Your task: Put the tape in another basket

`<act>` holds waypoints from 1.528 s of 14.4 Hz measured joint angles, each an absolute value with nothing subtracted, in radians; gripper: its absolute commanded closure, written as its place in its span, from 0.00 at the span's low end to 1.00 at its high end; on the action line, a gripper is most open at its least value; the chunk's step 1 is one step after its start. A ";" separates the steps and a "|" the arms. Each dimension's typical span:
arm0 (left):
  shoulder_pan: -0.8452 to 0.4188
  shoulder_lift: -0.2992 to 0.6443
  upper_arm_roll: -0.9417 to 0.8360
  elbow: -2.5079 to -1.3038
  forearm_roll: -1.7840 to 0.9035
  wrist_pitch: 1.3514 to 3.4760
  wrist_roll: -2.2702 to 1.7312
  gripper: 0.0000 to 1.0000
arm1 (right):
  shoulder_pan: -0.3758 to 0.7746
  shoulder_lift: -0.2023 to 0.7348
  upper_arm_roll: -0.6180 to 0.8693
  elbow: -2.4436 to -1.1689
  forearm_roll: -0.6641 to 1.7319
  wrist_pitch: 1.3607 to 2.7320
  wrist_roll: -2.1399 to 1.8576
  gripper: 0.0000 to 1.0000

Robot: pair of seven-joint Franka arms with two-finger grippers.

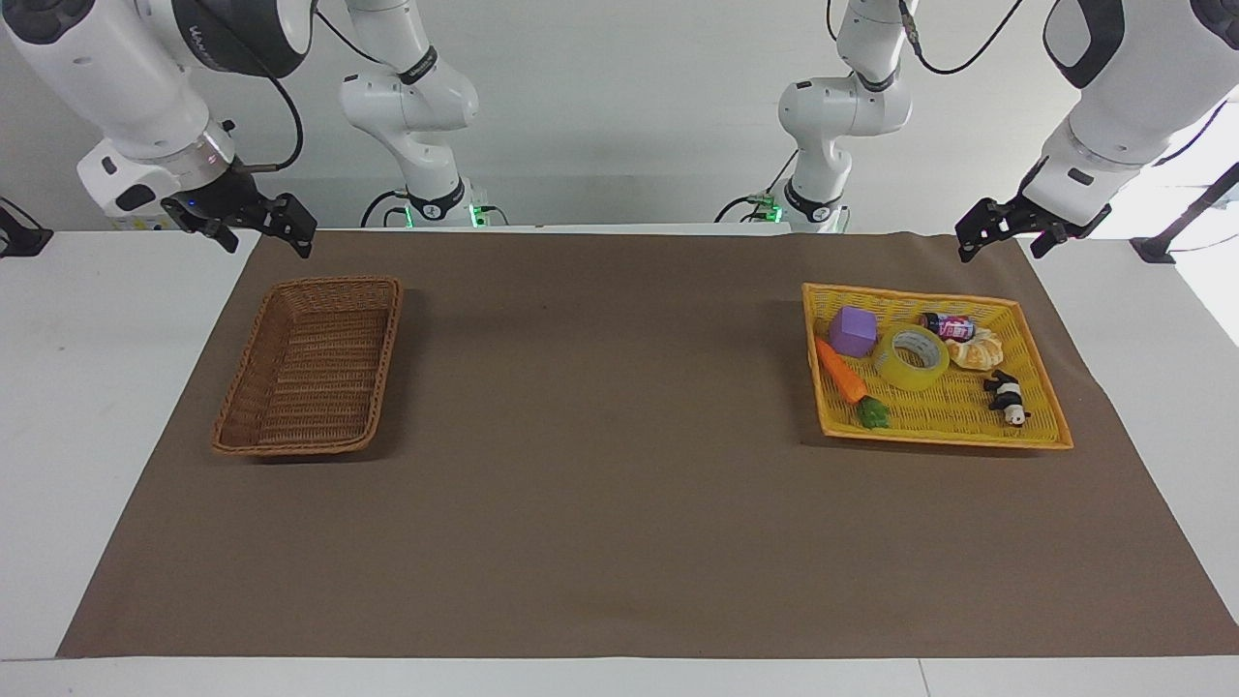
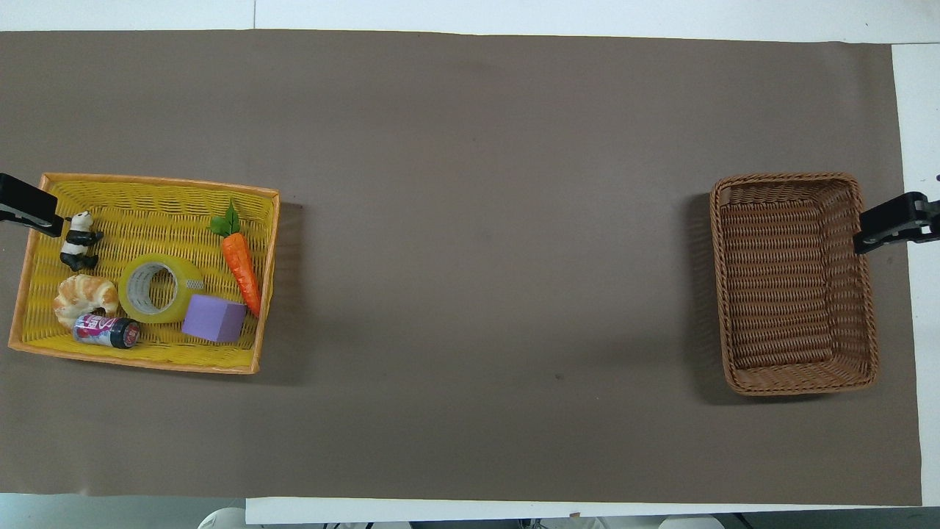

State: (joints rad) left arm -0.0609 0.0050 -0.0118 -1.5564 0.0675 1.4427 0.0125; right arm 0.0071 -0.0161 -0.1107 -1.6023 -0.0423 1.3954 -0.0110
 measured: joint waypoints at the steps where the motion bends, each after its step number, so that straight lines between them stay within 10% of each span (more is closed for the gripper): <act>1: -0.058 -0.004 -0.012 -1.587 0.068 1.510 0.012 0.00 | 0.007 -0.016 -0.111 -1.602 -0.042 1.395 -0.011 0.00; 13: 0.043 -0.082 -0.010 -2.313 0.068 2.286 0.168 0.01 | 0.007 -0.016 -0.111 -1.602 -0.042 1.395 -0.011 0.00; 22: 0.084 -0.059 -0.009 -2.376 0.068 2.318 0.358 0.06 | 0.007 -0.016 -0.111 -1.602 -0.042 1.395 -0.011 0.00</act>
